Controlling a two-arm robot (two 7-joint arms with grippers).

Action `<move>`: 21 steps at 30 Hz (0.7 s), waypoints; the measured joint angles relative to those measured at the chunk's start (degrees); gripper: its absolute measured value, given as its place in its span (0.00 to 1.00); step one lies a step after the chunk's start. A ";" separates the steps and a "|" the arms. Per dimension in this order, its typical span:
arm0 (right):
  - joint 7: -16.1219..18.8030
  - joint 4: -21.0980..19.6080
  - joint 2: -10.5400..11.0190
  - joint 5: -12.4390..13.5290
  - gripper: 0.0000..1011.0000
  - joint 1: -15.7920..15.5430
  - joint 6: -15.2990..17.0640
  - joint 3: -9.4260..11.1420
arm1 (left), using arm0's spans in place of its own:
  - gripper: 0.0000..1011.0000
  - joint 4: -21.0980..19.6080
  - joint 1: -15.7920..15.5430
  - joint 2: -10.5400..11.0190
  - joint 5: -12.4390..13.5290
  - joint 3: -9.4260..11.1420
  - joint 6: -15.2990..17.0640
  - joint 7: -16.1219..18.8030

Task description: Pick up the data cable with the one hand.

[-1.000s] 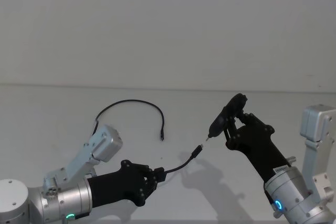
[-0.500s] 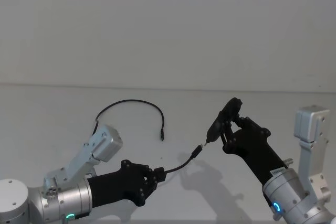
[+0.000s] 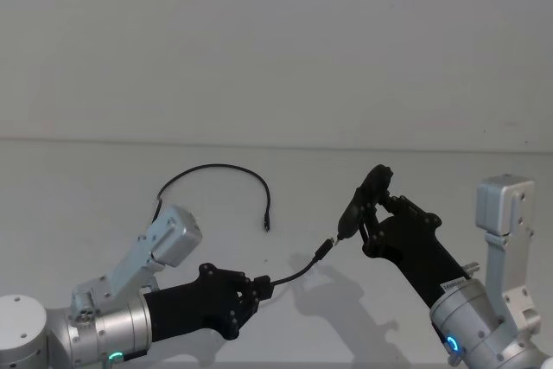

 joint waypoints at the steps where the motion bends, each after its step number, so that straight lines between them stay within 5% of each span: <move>1: 0.00 -0.07 -0.10 -0.05 0.27 -0.01 0.07 0.00 | 0.05 0.00 0.00 0.00 0.00 0.00 0.00 0.00; 21: -0.31 -0.63 -1.48 0.42 0.27 -0.40 0.79 0.33 | 0.05 0.00 0.00 0.00 0.00 0.00 0.00 0.00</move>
